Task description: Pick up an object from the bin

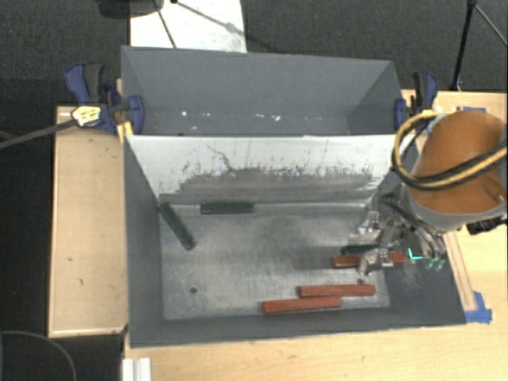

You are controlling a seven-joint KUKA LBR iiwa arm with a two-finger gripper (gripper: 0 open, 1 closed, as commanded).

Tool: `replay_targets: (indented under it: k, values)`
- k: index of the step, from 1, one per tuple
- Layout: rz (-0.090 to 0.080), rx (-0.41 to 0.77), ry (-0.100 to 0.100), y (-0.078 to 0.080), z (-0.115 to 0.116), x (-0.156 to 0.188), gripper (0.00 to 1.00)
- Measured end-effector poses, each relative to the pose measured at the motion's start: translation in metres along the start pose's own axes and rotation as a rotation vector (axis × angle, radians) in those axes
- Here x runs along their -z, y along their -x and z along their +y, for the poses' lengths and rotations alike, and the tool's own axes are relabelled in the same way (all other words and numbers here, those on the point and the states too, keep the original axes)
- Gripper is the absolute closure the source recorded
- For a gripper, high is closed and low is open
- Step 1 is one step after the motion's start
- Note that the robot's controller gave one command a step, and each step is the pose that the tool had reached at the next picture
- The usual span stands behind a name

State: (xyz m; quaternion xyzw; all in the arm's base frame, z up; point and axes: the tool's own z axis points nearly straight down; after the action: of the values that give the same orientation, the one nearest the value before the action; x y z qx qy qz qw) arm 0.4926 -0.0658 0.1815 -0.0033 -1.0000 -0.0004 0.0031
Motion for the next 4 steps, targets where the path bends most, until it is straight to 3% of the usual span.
replay_targets:
  k: [1, 2, 4]
  values:
    - [-0.008, 0.003, -0.001, 0.002, 0.0, 0.004, 0.0]
    - [-0.013, 0.087, -0.002, -0.006, 0.036, -0.065, 0.0]
    - [-0.006, 0.105, -0.001, -0.013, 0.028, -0.067, 0.0]
